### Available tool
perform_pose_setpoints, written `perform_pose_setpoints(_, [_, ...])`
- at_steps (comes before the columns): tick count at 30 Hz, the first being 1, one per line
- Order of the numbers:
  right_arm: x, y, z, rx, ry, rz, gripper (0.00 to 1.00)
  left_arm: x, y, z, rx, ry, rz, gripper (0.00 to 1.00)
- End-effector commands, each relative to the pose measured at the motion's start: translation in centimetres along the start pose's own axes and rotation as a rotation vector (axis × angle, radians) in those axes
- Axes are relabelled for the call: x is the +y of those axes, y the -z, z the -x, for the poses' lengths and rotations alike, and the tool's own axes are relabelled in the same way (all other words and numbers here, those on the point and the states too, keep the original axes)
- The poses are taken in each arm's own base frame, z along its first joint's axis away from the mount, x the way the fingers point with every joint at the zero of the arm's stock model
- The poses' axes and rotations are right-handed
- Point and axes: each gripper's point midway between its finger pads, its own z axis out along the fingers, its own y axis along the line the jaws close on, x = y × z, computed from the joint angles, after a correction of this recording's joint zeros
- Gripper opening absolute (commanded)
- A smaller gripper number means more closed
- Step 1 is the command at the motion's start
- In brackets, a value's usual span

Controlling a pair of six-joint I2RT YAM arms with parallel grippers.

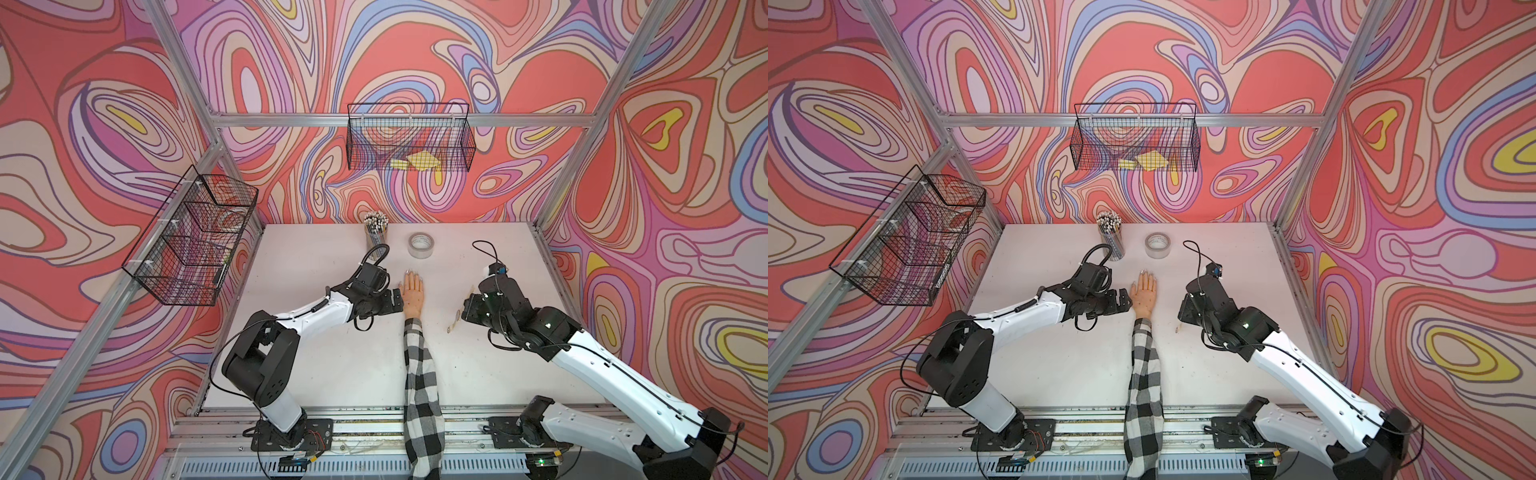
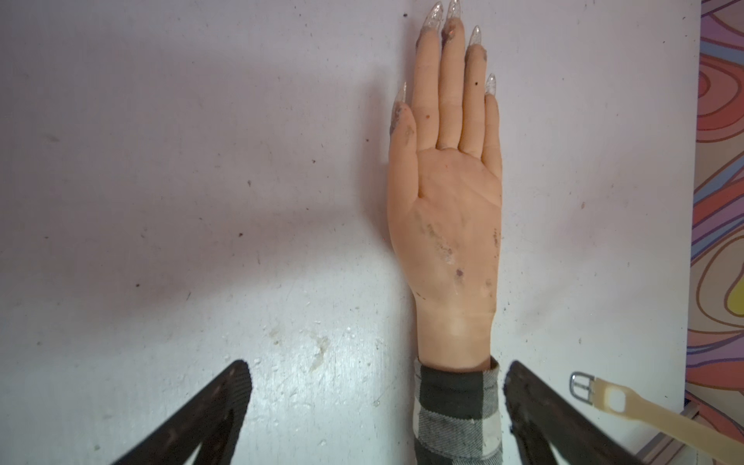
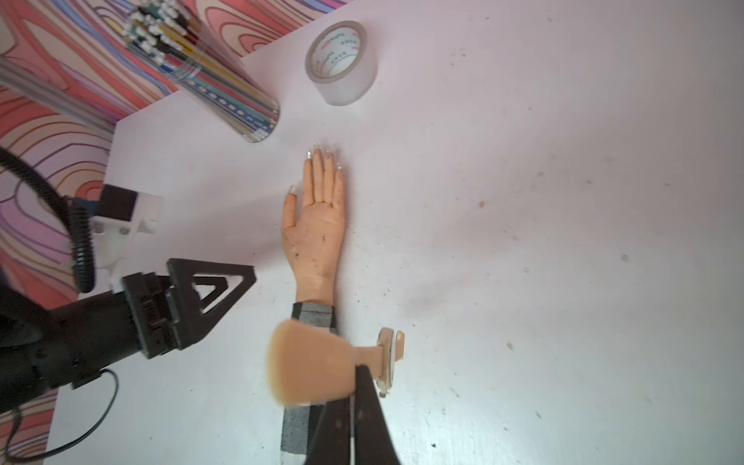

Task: Take off the watch
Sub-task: Place the watch at the center of the board.

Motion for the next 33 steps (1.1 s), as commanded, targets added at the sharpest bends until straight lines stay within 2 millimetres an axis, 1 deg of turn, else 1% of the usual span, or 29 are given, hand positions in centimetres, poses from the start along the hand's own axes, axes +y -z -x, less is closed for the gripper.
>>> perform_pose_setpoints(1, [-5.6,0.9,-1.6,0.032,-0.059,-0.227,0.00,0.3,1.0,-0.8,0.016,-0.015,0.005,0.99])
perform_pose_setpoints(3, [-7.5,1.3,-1.9,0.040,-0.085,-0.305,0.00,0.2,1.0,-1.0,0.017,-0.016,-0.002,0.99])
perform_pose_setpoints(6, [-9.5,1.2,-1.8,0.041,-0.104,-0.395,0.00,0.2,0.9,-1.2,0.025,-0.012,-0.013,0.99])
perform_pose_setpoints(7, [-9.8,1.0,-1.6,0.044,-0.106,-0.411,0.00,0.1,0.8,-1.3,0.029,-0.012,-0.016,0.99])
perform_pose_setpoints(9, [-10.0,-0.2,-1.3,0.056,-0.097,-0.439,0.00,-0.2,0.6,-1.5,0.039,-0.014,-0.023,0.99])
perform_pose_setpoints(13, [-9.1,-3.9,-0.6,0.078,-0.065,-0.460,0.00,-0.4,0.1,-1.7,0.058,-0.018,-0.027,0.99])
perform_pose_setpoints(14, [-8.8,-5.1,-0.5,0.089,-0.061,-0.467,0.00,-0.9,-0.1,-1.3,0.042,-0.021,-0.046,0.99])
perform_pose_setpoints(17, [-7.7,-8.4,0.1,0.111,-0.050,-0.465,0.00,-0.9,-0.6,-1.4,0.049,-0.020,-0.051,1.00])
perform_pose_setpoints(22, [-6.1,-12.7,1.0,0.134,-0.033,-0.466,0.00,-0.9,-1.3,-1.9,0.061,-0.013,-0.056,0.99])
perform_pose_setpoints(26, [-5.6,-15.2,1.2,0.147,-0.035,-0.476,0.00,-0.6,-1.8,-2.3,0.069,-0.001,-0.060,0.99])
perform_pose_setpoints(29, [-5.4,-16.8,0.9,0.159,-0.048,-0.483,0.00,-0.5,-2.0,-2.7,0.076,0.005,-0.062,0.99])
perform_pose_setpoints(30, [-5.2,-17.0,1.0,0.156,-0.056,-0.478,0.00,-0.4,-2.1,-2.8,0.077,0.006,-0.062,0.99])
perform_pose_setpoints(31, [-5.3,-17.9,0.5,0.172,-0.055,-0.491,0.00,-0.4,-2.1,-2.8,0.079,0.007,-0.061,0.99])
perform_pose_setpoints(33, [-5.0,-18.7,0.5,0.176,-0.062,-0.484,0.00,-0.5,-2.1,-2.8,0.078,0.007,-0.063,0.99])
